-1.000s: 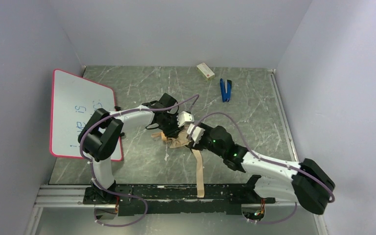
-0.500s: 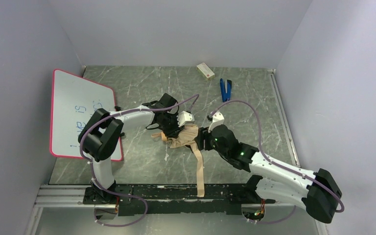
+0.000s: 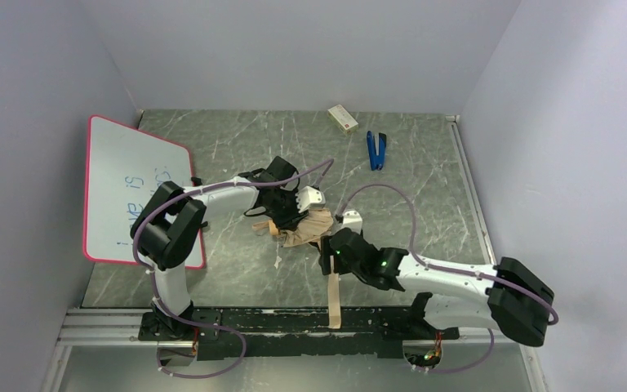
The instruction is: Put away the umbrella
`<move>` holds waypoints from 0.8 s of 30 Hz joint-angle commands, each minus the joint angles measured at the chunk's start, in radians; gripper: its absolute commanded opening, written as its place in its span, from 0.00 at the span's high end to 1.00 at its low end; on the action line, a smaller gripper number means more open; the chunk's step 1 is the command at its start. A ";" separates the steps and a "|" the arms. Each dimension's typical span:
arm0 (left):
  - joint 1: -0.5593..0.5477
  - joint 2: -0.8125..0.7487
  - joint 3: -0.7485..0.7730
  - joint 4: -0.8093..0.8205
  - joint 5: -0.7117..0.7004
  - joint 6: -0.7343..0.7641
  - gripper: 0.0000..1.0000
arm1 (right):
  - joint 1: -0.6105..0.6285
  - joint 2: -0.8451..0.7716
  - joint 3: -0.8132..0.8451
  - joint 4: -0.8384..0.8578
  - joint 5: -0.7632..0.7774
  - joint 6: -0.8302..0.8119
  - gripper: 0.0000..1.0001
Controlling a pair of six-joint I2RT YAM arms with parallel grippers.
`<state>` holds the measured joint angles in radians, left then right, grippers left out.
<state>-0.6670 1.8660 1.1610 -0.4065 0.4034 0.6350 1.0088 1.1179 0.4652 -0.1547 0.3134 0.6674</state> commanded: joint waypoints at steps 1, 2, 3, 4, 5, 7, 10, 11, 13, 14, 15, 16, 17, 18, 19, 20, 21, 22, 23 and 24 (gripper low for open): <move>-0.011 0.048 -0.042 0.006 -0.133 0.007 0.95 | 0.076 0.079 0.020 -0.032 0.111 0.077 0.28; -0.011 0.047 -0.045 0.008 -0.136 0.009 0.95 | 0.088 0.098 0.034 -0.051 0.138 0.092 0.29; -0.012 0.044 -0.047 0.011 -0.137 0.009 0.95 | 0.097 0.119 0.047 -0.074 0.164 0.108 0.29; -0.012 0.043 -0.050 0.014 -0.139 0.009 0.95 | 0.103 0.134 0.056 -0.088 0.184 0.117 0.30; -0.013 0.042 -0.051 0.015 -0.140 0.009 0.95 | 0.106 0.153 0.065 -0.099 0.200 0.121 0.31; -0.013 0.045 -0.050 0.014 -0.140 0.010 0.95 | 0.113 0.178 0.078 -0.113 0.224 0.123 0.34; -0.014 0.050 -0.045 0.011 -0.140 0.009 0.95 | 0.122 0.202 0.085 -0.112 0.224 0.108 0.48; -0.014 0.051 -0.045 0.011 -0.140 0.009 0.95 | 0.127 0.208 0.085 -0.111 0.223 0.106 0.52; -0.015 0.051 -0.044 0.011 -0.143 0.009 0.95 | 0.140 0.214 0.085 -0.114 0.224 0.107 0.59; -0.015 0.051 -0.044 0.011 -0.144 0.008 0.95 | 0.145 0.215 0.083 -0.113 0.221 0.106 0.62; -0.016 0.051 -0.044 0.012 -0.146 0.007 0.95 | 0.151 0.217 0.079 -0.110 0.216 0.102 0.64; -0.016 0.053 -0.044 0.012 -0.148 0.005 0.95 | 0.156 0.218 0.076 -0.106 0.211 0.102 0.67; -0.016 0.054 -0.044 0.011 -0.151 0.004 0.95 | 0.161 0.218 0.072 -0.098 0.205 0.099 0.70; -0.016 0.056 -0.042 0.012 -0.152 0.000 0.95 | 0.166 0.217 0.067 -0.087 0.197 0.094 0.75; -0.014 0.056 -0.041 0.014 -0.155 -0.002 0.95 | 0.172 0.218 0.063 -0.074 0.188 0.087 0.81; -0.015 0.058 -0.039 0.017 -0.157 -0.006 0.95 | 0.179 0.218 0.059 -0.057 0.173 0.071 0.88; -0.015 0.058 -0.039 0.018 -0.158 -0.009 0.95 | 0.185 0.218 0.055 -0.037 0.157 0.054 0.94; -0.016 0.058 -0.037 0.018 -0.159 -0.014 0.95 | 0.191 0.220 0.053 -0.026 0.142 0.046 1.00; -0.016 0.057 -0.036 0.019 -0.163 -0.018 0.95 | 0.196 0.225 0.053 -0.017 0.128 0.041 1.00; -0.015 0.057 -0.036 0.022 -0.165 -0.024 0.95 | 0.201 0.231 0.056 -0.013 0.109 0.034 1.00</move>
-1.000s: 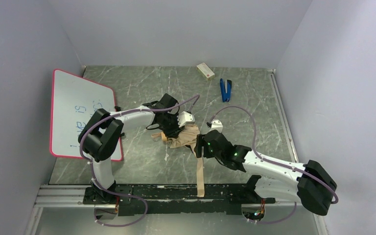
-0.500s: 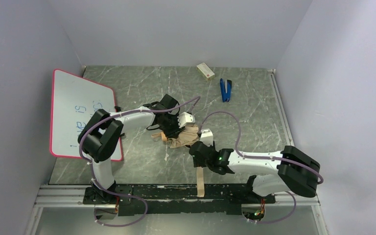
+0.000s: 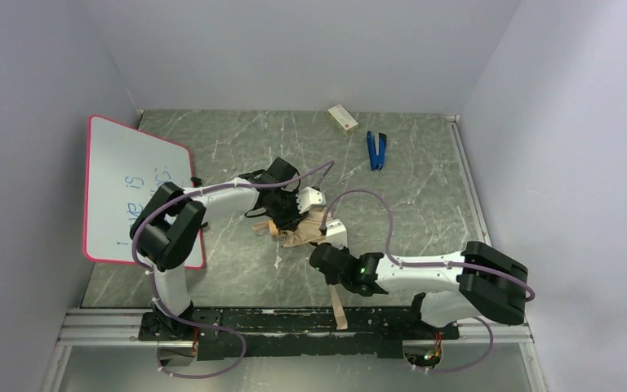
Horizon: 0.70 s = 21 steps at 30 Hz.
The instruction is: Put away the umbrella
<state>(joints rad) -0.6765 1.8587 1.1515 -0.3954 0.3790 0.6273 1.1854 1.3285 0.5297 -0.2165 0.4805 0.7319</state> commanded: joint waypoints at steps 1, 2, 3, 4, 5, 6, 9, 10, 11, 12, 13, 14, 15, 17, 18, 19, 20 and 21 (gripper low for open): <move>-0.006 0.065 -0.026 0.015 -0.146 -0.024 0.95 | 0.030 0.033 -0.002 0.047 -0.068 -0.035 1.00; -0.006 0.066 -0.026 0.018 -0.153 -0.030 0.95 | 0.042 0.044 0.007 0.041 -0.078 -0.037 1.00; -0.006 0.068 -0.023 0.019 -0.159 -0.034 0.95 | 0.053 0.058 0.018 0.038 -0.091 -0.042 1.00; -0.006 0.071 -0.021 0.021 -0.165 -0.038 0.95 | 0.067 0.073 0.032 0.035 -0.107 -0.046 1.00; -0.006 0.074 -0.018 0.022 -0.173 -0.043 0.95 | 0.085 0.093 0.046 0.035 -0.123 -0.048 1.00; -0.006 0.075 -0.015 0.023 -0.180 -0.048 0.95 | 0.109 0.114 0.063 0.033 -0.131 -0.046 1.00; -0.006 0.077 -0.009 0.019 -0.193 -0.053 0.95 | 0.216 0.188 0.123 0.004 -0.114 -0.031 1.00; -0.005 0.076 -0.011 0.023 -0.197 -0.056 0.95 | 0.250 0.217 0.143 -0.011 -0.108 -0.025 1.00; -0.006 0.074 -0.014 0.026 -0.201 -0.059 0.95 | 0.283 0.246 0.167 -0.033 -0.103 -0.019 1.00; -0.005 0.074 -0.016 0.030 -0.204 -0.060 0.95 | 0.316 0.274 0.195 -0.053 -0.100 -0.013 1.00; -0.006 0.074 -0.016 0.032 -0.206 -0.063 0.95 | 0.344 0.301 0.210 -0.075 -0.098 -0.006 1.00; -0.005 0.074 -0.017 0.033 -0.210 -0.064 0.95 | 0.374 0.325 0.237 -0.097 -0.097 0.003 1.00; -0.006 0.075 -0.017 0.033 -0.211 -0.065 0.95 | 0.400 0.348 0.256 -0.122 -0.094 0.011 1.00; -0.006 0.076 -0.014 0.033 -0.213 -0.067 0.95 | 0.446 0.392 0.293 -0.173 -0.090 0.026 1.00; -0.006 0.077 -0.013 0.033 -0.215 -0.067 0.95 | 0.464 0.411 0.307 -0.198 -0.088 0.033 1.00; -0.006 0.077 -0.013 0.035 -0.217 -0.068 0.95 | 0.482 0.427 0.321 -0.220 -0.088 0.042 1.00; -0.006 0.077 -0.012 0.035 -0.220 -0.069 0.95 | 0.495 0.442 0.331 -0.244 -0.087 0.049 1.00; -0.006 0.078 -0.012 0.036 -0.221 -0.069 0.95 | 0.506 0.454 0.339 -0.267 -0.084 0.061 1.00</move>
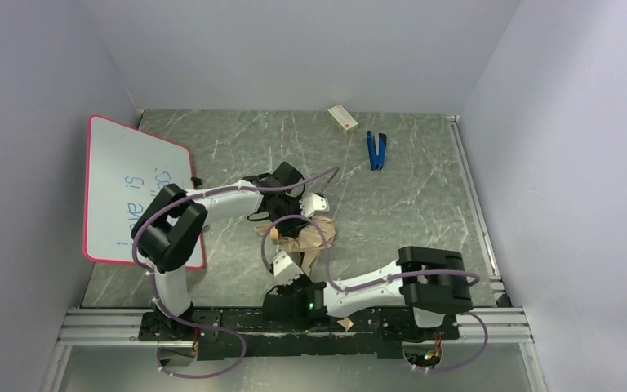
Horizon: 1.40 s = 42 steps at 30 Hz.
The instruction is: Put away the umbrella
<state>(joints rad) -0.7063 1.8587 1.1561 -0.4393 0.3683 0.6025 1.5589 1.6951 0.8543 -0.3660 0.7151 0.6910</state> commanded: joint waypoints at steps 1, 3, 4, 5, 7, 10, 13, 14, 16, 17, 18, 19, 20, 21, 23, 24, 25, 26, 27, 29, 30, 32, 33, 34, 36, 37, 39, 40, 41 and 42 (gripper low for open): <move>0.024 0.079 -0.017 0.080 -0.213 -0.045 0.95 | 0.140 0.097 0.021 -0.139 -0.314 0.110 1.00; 0.024 0.079 -0.017 0.080 -0.209 -0.046 0.95 | 0.148 0.118 0.035 -0.187 -0.298 0.120 1.00; 0.024 0.079 -0.018 0.081 -0.206 -0.044 0.95 | 0.148 0.126 0.040 -0.208 -0.298 0.112 1.00; 0.024 0.079 -0.020 0.083 -0.205 -0.042 0.95 | 0.150 0.135 0.046 -0.225 -0.298 0.106 1.00; 0.024 0.078 -0.019 0.082 -0.207 -0.035 0.95 | 0.150 0.151 0.055 -0.254 -0.308 0.090 1.00; 0.024 0.073 -0.023 0.086 -0.206 -0.034 0.95 | 0.151 0.169 0.065 -0.277 -0.349 0.063 0.93; 0.024 0.073 -0.026 0.088 -0.206 -0.032 0.95 | 0.165 0.179 0.089 -0.300 -0.384 0.045 0.87; 0.024 0.073 -0.027 0.087 -0.206 -0.032 0.95 | 0.172 0.179 0.095 -0.304 -0.393 0.039 0.85; 0.024 0.074 -0.024 0.086 -0.206 -0.032 0.95 | 0.187 0.178 0.105 -0.305 -0.411 0.030 0.84; 0.024 0.074 -0.024 0.085 -0.206 -0.032 0.95 | 0.194 0.177 0.110 -0.303 -0.420 0.026 0.84; 0.024 0.074 -0.024 0.086 -0.208 -0.032 0.95 | 0.205 0.176 0.115 -0.305 -0.426 0.023 0.84; 0.024 0.074 -0.025 0.086 -0.210 -0.032 0.95 | 0.214 0.176 0.121 -0.309 -0.429 0.024 0.86; 0.024 0.074 -0.024 0.086 -0.209 -0.032 0.95 | 0.222 0.178 0.127 -0.314 -0.432 0.022 0.87; 0.024 0.073 -0.026 0.087 -0.210 -0.032 0.95 | 0.231 0.180 0.135 -0.321 -0.432 0.021 0.88; 0.024 0.073 -0.026 0.087 -0.210 -0.032 0.95 | 0.246 0.186 0.148 -0.338 -0.439 0.014 0.90; 0.024 0.073 -0.026 0.086 -0.209 -0.032 0.95 | 0.252 0.190 0.155 -0.344 -0.444 0.009 0.91; 0.024 0.073 -0.026 0.087 -0.211 -0.032 0.95 | 0.261 0.195 0.166 -0.354 -0.446 0.008 0.91; 0.024 0.073 -0.026 0.087 -0.211 -0.032 0.95 | 0.268 0.200 0.175 -0.367 -0.447 0.007 0.91; 0.024 0.072 -0.027 0.087 -0.212 -0.032 0.95 | 0.275 0.205 0.185 -0.381 -0.443 0.007 0.90; 0.024 0.070 -0.029 0.087 -0.210 -0.032 0.95 | 0.290 0.216 0.203 -0.408 -0.433 0.013 0.88; 0.024 0.069 -0.029 0.086 -0.211 -0.031 0.95 | 0.296 0.221 0.210 -0.423 -0.426 0.020 0.87; 0.022 0.068 -0.030 0.086 -0.211 -0.032 0.95 | 0.306 0.225 0.223 -0.450 -0.391 0.036 0.84; 0.023 0.067 -0.031 0.087 -0.212 -0.032 0.95 | 0.308 0.223 0.228 -0.463 -0.372 0.045 0.84; 0.023 0.066 -0.030 0.088 -0.212 -0.031 0.95 | 0.308 0.220 0.233 -0.473 -0.351 0.056 0.84; 0.023 0.065 -0.031 0.088 -0.212 -0.030 0.95 | 0.308 0.212 0.249 -0.502 -0.298 0.076 0.86; 0.023 0.066 -0.031 0.088 -0.213 -0.029 0.95 | 0.308 0.211 0.261 -0.519 -0.268 0.088 0.88; 0.021 0.066 -0.030 0.088 -0.215 -0.029 0.95 | 0.308 0.205 0.290 -0.555 -0.215 0.105 0.94; 0.021 0.066 -0.031 0.088 -0.215 -0.029 0.95 | 0.308 0.203 0.303 -0.572 -0.190 0.109 0.98; 0.019 0.066 -0.030 0.087 -0.213 -0.030 0.95 | 0.309 0.198 0.316 -0.587 -0.169 0.112 1.00; 0.019 0.066 -0.029 0.088 -0.213 -0.029 0.95 | 0.308 0.195 0.329 -0.606 -0.148 0.115 1.00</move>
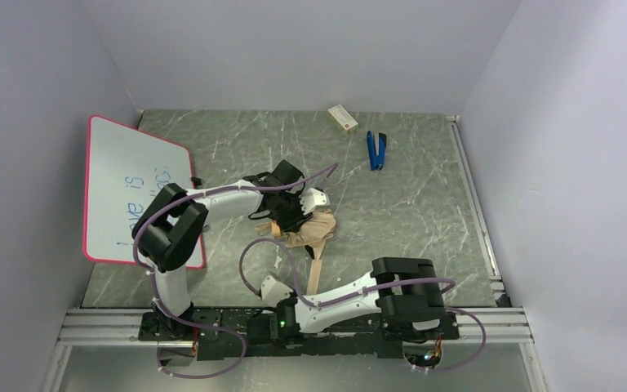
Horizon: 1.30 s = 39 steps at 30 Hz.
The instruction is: Put away the umbrella
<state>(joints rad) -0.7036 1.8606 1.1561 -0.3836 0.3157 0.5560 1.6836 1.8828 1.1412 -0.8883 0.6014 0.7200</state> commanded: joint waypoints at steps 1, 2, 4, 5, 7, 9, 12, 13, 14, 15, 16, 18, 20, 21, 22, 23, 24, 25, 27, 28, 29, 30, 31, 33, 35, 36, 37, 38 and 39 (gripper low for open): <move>0.016 0.064 -0.028 0.031 -0.160 0.018 0.95 | 0.184 0.004 0.052 -0.098 -0.020 0.086 1.00; 0.016 0.064 -0.028 0.031 -0.159 0.017 0.95 | 0.183 0.000 0.063 -0.115 -0.005 0.085 1.00; 0.016 0.064 -0.028 0.031 -0.161 0.017 0.95 | 0.183 -0.008 0.077 -0.137 0.007 0.079 1.00; 0.015 0.064 -0.030 0.032 -0.160 0.018 0.95 | 0.184 -0.013 0.078 -0.140 0.001 0.066 1.00; 0.015 0.066 -0.027 0.033 -0.162 0.016 0.95 | 0.184 -0.017 0.075 -0.146 -0.018 0.044 1.00; 0.015 0.068 -0.023 0.030 -0.161 0.016 0.95 | 0.184 -0.012 0.077 -0.166 -0.030 0.031 1.00; 0.015 0.067 -0.026 0.032 -0.160 0.018 0.95 | 0.192 -0.006 0.080 -0.169 -0.083 -0.022 1.00; 0.014 0.066 -0.028 0.033 -0.161 0.019 0.95 | 0.196 -0.001 0.082 -0.163 -0.111 -0.051 1.00; 0.014 0.066 -0.028 0.034 -0.162 0.019 0.95 | 0.202 0.007 0.086 -0.163 -0.133 -0.071 1.00; 0.013 0.067 -0.027 0.033 -0.163 0.019 0.95 | 0.210 0.018 0.092 -0.165 -0.152 -0.091 1.00; 0.013 0.068 -0.025 0.032 -0.163 0.019 0.95 | 0.220 0.036 0.097 -0.166 -0.166 -0.106 1.00; 0.013 0.071 -0.022 0.030 -0.163 0.021 0.95 | 0.236 0.063 0.103 -0.161 -0.193 -0.133 1.00; 0.013 0.071 -0.022 0.027 -0.166 0.021 0.95 | 0.252 0.092 0.107 -0.154 -0.217 -0.154 0.99; 0.012 0.069 -0.026 0.030 -0.168 0.021 0.95 | 0.259 0.105 0.107 -0.153 -0.224 -0.160 0.98; 0.012 0.067 -0.028 0.032 -0.168 0.022 0.95 | 0.264 0.112 0.108 -0.147 -0.229 -0.165 0.97; 0.010 0.066 -0.029 0.032 -0.171 0.022 0.95 | 0.267 0.114 0.107 -0.139 -0.234 -0.166 0.96; 0.009 0.066 -0.031 0.032 -0.172 0.022 0.95 | 0.269 0.114 0.104 -0.130 -0.241 -0.167 0.95; 0.009 0.065 -0.032 0.033 -0.173 0.022 0.95 | 0.269 0.112 0.102 -0.125 -0.246 -0.168 0.94; 0.007 0.065 -0.036 0.035 -0.179 0.023 0.95 | 0.270 0.106 0.101 -0.126 -0.246 -0.164 0.86; 0.005 0.066 -0.035 0.035 -0.179 0.024 0.95 | 0.270 0.104 0.100 -0.127 -0.243 -0.162 0.84; 0.004 0.067 -0.034 0.033 -0.180 0.023 0.95 | 0.271 0.098 0.098 -0.124 -0.241 -0.160 0.83; 0.003 0.068 -0.033 0.032 -0.179 0.024 0.95 | 0.271 0.092 0.094 -0.119 -0.240 -0.157 0.82; 0.002 0.068 -0.033 0.031 -0.179 0.025 0.95 | 0.271 0.084 0.089 -0.112 -0.238 -0.155 0.80; 0.001 0.067 -0.031 0.030 -0.176 0.027 0.95 | 0.272 0.071 0.084 -0.102 -0.229 -0.148 0.76; -0.001 0.064 -0.036 0.031 -0.177 0.031 0.95 | 0.273 0.059 0.084 -0.093 -0.211 -0.141 0.75; -0.002 0.062 -0.038 0.032 -0.178 0.032 0.95 | 0.273 0.051 0.084 -0.089 -0.199 -0.136 0.74; -0.003 0.061 -0.039 0.034 -0.178 0.034 0.95 | 0.274 0.043 0.084 -0.081 -0.189 -0.133 0.74; -0.003 0.059 -0.040 0.035 -0.178 0.037 0.95 | 0.274 0.031 0.083 -0.073 -0.180 -0.130 0.74; -0.005 0.057 -0.043 0.037 -0.178 0.038 0.95 | 0.274 0.021 0.083 -0.063 -0.172 -0.128 0.73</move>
<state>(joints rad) -0.7097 1.8614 1.1561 -0.3607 0.2741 0.5571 1.6859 1.9533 1.2289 -1.0534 0.4679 0.5434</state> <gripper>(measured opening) 0.378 0.258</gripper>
